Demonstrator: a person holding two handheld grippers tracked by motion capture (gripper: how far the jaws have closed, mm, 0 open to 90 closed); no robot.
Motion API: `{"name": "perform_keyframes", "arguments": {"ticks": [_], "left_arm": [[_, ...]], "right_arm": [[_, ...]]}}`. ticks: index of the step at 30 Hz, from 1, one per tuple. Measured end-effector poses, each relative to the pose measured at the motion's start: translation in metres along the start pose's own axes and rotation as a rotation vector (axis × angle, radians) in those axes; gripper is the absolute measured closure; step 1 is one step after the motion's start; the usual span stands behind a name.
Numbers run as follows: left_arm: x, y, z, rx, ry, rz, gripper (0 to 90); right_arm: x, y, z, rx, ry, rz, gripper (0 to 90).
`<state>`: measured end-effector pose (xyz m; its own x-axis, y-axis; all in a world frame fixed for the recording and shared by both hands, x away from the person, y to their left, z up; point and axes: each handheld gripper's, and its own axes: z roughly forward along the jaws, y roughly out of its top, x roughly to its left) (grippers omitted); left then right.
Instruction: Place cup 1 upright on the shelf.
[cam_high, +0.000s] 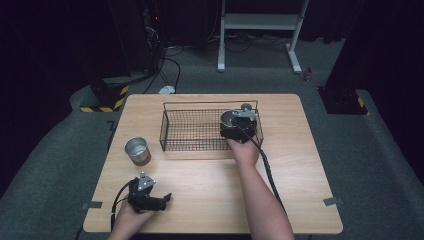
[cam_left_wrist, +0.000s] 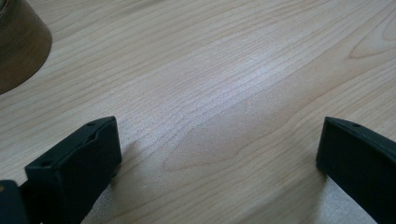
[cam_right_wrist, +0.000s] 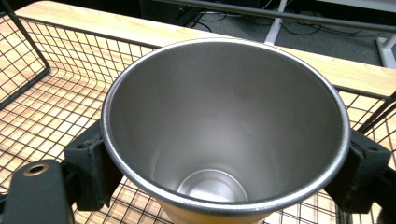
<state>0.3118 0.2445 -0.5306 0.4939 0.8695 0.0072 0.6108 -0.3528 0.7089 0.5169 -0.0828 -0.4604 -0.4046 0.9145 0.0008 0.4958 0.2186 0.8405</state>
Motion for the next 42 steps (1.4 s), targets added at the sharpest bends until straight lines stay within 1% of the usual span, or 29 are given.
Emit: {"name": "perform_keyframes", "arguments": {"ticks": [4,6,12,21,23,24,25,27,29,30,31,33,38,41,42], "left_arm": [[0.000,0.000,0.000,0.000,0.000,-0.001,0.3],[0.000,0.000,0.000,0.000,0.000,-0.001,0.3],[0.000,0.000,0.000,0.000,0.000,-0.002,0.3],[0.000,0.000,0.000,-0.001,0.000,-0.002,0.3],[0.000,0.000,0.000,-0.001,0.000,-0.002,0.3],[0.000,0.000,0.000,0.000,0.000,-0.001,0.3],[0.000,0.000,0.000,0.000,0.000,-0.002,0.3],[0.000,0.000,0.000,0.000,0.000,-0.002,0.3],[0.000,0.000,0.000,0.000,0.000,-0.002,0.3],[0.000,0.000,0.000,-0.001,0.000,-0.002,0.3],[0.000,0.000,0.000,-0.002,0.000,-0.004,0.3],[0.000,0.000,0.000,-0.002,0.000,-0.005,0.3],[0.000,0.000,0.000,-0.002,0.000,-0.005,0.3],[0.000,0.000,0.000,-0.002,0.000,-0.005,0.3],[0.000,0.000,0.000,-0.002,0.000,-0.004,0.3]], "right_arm": [[0.002,-0.001,0.002,0.013,-0.003,-0.003,13.4],[0.001,-0.002,0.002,0.009,-0.001,-0.011,13.4],[0.000,-0.002,0.003,0.015,-0.006,0.002,13.3],[0.002,-0.004,0.003,0.020,-0.007,-0.004,13.2],[0.001,-0.004,0.003,0.019,-0.003,-0.009,12.7],[0.001,-0.005,0.003,0.022,-0.007,0.001,11.0],[0.000,-0.005,0.003,0.021,-0.010,0.000,9.1],[-0.001,-0.006,0.004,0.027,-0.016,-0.005,8.7],[-0.002,-0.008,0.002,0.024,-0.014,-0.001,8.7],[-0.002,-0.008,0.002,0.019,-0.020,-0.005,8.7],[-0.002,-0.009,0.001,0.020,-0.025,0.002,8.7],[-0.003,-0.011,0.000,0.014,-0.025,0.004,8.7],[-0.005,-0.011,-0.007,0.008,-0.029,-0.011,8.7],[-0.005,-0.011,-0.011,-0.002,-0.024,-0.021,8.7],[-0.005,-0.011,-0.013,-0.005,-0.019,-0.017,8.7]]}}
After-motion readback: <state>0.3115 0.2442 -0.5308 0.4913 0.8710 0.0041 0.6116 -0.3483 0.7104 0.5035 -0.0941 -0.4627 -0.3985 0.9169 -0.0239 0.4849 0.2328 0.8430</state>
